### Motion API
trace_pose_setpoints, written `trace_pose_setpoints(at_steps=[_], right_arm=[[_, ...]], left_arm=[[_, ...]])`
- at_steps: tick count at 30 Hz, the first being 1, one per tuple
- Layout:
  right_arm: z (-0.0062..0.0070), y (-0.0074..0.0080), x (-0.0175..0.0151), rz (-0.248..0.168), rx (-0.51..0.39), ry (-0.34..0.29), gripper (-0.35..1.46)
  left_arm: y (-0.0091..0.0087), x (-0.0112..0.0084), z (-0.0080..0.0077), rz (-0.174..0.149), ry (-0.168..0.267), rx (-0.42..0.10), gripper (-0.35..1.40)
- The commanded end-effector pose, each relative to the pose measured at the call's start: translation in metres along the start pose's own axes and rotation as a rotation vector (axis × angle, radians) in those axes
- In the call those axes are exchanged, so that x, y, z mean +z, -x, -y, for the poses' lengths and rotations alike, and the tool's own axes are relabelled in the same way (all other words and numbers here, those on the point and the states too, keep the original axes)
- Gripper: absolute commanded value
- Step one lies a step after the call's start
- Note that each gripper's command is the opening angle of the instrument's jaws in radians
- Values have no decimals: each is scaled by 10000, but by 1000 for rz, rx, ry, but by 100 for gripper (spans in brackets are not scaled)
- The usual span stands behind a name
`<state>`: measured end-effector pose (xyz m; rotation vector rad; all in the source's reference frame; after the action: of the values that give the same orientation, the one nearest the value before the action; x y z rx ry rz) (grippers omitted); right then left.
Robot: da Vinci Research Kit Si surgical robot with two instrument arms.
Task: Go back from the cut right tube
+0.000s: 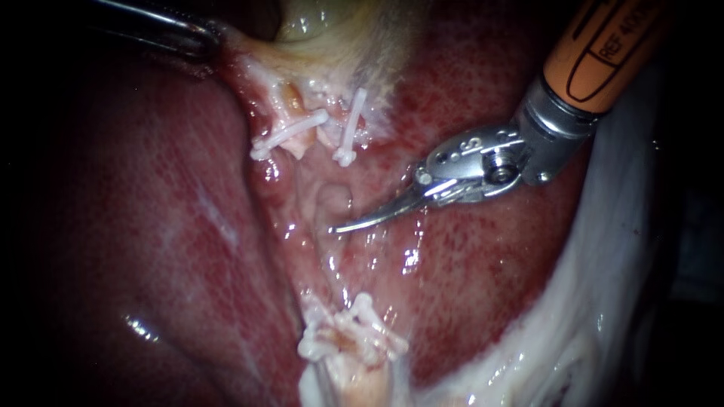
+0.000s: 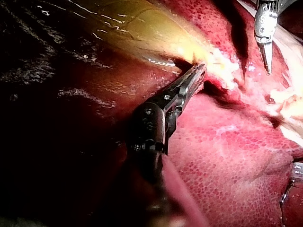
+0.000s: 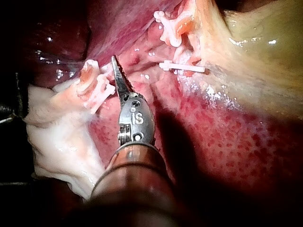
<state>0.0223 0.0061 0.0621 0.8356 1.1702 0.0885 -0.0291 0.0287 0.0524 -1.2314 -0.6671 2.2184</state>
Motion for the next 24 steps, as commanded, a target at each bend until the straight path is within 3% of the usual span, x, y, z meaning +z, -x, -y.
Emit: trace_pose_setpoints(at_steps=[1,3,4,6,8,15,19,21,24], right_arm=[[0,0,0,3,0,0,-23],[0,-1,1,-6,0,3,80],[0,-1,2,-21,0,16,117],[0,-1,4,-48,0,41,140],[3,-1,5,-69,12,50,143],[6,1,5,-69,24,58,143],[17,10,-3,-68,30,152,143],[28,18,-12,-67,56,229,143],[45,29,-28,-45,11,335,143]], left_arm=[[0,0,0,0,0,0,-35],[0,0,0,0,0,0,-35],[0,0,0,0,0,0,-35],[0,0,0,0,0,0,-35],[0,0,0,0,0,0,-35],[0,0,0,0,0,0,-35],[0,-1,0,0,0,0,-35],[1,-1,0,0,1,0,-35],[1,-1,0,0,1,0,-35]])
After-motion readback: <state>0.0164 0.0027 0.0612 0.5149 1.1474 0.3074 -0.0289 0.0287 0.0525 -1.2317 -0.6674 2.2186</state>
